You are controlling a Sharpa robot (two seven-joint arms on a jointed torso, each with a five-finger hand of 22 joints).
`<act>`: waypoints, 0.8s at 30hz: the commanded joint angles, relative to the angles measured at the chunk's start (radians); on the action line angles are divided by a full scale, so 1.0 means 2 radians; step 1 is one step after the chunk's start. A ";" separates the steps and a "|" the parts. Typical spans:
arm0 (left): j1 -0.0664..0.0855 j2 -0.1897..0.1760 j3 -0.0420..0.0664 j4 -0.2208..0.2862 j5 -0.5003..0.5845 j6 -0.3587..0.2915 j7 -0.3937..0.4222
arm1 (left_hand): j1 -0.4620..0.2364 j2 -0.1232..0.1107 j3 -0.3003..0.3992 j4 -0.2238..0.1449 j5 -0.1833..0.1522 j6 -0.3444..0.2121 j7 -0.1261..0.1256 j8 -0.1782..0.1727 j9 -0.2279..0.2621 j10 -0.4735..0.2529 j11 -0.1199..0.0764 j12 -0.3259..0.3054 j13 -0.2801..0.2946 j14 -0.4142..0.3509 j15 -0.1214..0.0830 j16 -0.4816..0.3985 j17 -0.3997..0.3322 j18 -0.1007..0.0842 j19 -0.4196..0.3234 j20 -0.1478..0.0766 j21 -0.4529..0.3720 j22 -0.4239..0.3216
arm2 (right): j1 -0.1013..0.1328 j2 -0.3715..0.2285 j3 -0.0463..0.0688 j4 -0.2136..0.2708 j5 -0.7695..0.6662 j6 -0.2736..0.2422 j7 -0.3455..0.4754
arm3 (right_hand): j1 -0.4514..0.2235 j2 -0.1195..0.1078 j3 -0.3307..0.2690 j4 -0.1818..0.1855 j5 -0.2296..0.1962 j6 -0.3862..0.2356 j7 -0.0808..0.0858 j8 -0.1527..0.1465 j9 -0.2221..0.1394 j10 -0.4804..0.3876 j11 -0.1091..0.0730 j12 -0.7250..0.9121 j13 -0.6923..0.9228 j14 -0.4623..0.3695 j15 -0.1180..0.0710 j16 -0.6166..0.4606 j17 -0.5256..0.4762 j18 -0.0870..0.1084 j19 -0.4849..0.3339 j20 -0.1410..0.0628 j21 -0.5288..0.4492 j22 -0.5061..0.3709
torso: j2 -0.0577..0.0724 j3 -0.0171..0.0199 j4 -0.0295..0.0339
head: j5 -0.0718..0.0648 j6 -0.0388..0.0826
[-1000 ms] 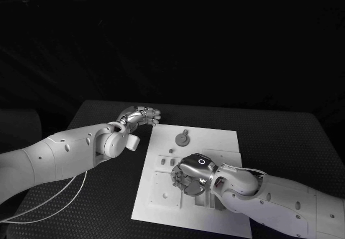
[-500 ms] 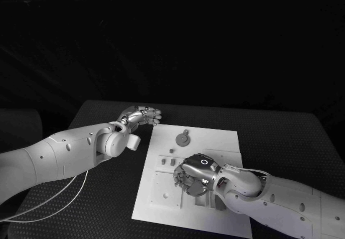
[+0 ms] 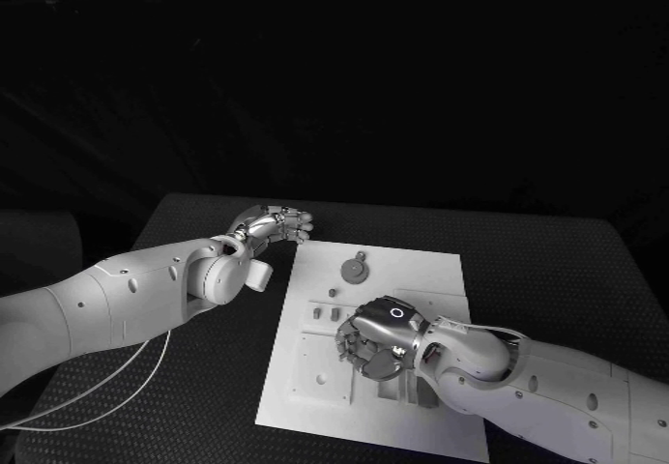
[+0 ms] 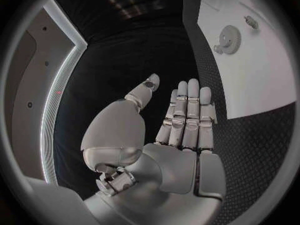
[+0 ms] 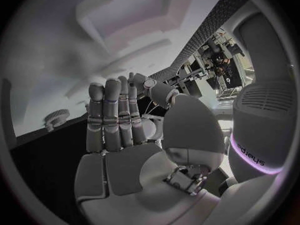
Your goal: Assemble the parts on the task board
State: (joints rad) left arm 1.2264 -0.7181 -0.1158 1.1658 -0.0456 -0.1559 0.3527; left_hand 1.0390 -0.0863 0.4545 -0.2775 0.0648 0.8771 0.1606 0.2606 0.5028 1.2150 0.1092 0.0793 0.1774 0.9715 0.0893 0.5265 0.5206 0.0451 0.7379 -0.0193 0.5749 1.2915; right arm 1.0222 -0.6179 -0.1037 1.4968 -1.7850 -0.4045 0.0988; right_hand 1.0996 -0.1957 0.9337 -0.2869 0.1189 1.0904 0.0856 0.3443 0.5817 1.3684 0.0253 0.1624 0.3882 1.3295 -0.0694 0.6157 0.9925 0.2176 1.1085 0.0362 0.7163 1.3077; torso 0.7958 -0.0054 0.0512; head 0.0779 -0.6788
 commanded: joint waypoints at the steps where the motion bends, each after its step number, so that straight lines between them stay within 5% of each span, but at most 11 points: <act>1: 0.001 0.001 0.000 0.001 0.003 0.002 0.005 | -0.003 -0.001 0.002 0.000 0.001 0.000 0.004 0.002 -0.001 0.001 0.002 -0.003 -0.001 -0.004 -0.001 -0.003 0.001 0.008 -0.002 0.003 -0.002 0.001 | 0.000 0.002 0.000 0.001 -0.002 0.012 0.002 | 0.007 0.002 0.000 0.001 0.001 0.003 -0.001 0.000 0.001 0.004 0.000 0.000 0.001 0.001 -0.004 0.003 0.001 0.022 0.000 -0.004 0.002 0.011 | 0.000 0.0001 -0.0003 | 0.000 0.000; 24: 0.001 0.000 0.000 0.001 0.003 0.002 0.004 | -0.004 -0.001 0.002 0.000 0.001 0.000 0.005 0.002 -0.001 0.001 0.002 -0.003 -0.001 -0.004 -0.001 -0.004 0.002 0.008 -0.002 0.003 -0.003 0.001 | 0.003 0.007 0.000 -0.002 -0.038 0.052 -0.018 | 0.006 0.002 -0.001 0.001 0.002 0.003 -0.001 0.000 0.002 0.004 0.000 -0.001 0.002 0.001 -0.004 0.004 0.001 0.022 0.000 -0.004 0.004 0.011 | 0.000 0.0000 0.0003 | -0.002 -0.003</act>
State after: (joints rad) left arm 1.2264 -0.7197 -0.1158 1.1664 -0.0453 -0.1559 0.3519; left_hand 1.0390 -0.0863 0.4544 -0.2775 0.0648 0.8771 0.1606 0.2605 0.5020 1.2150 0.1092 0.0793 0.1767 0.9715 0.0893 0.5226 0.5234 0.0442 0.7344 -0.0158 0.5749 1.2921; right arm 1.0280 -0.6044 -0.1033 1.4933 -1.8267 -0.3424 0.0781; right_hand 1.1010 -0.1944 0.9310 -0.2895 0.1202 1.0923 0.0837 0.3402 0.5865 1.3724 0.0249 0.1611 0.3940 1.3320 -0.0730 0.6192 0.9931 0.2177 1.1091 0.0318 0.7202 1.3076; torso 0.7962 -0.0058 0.0518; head 0.0735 -0.6840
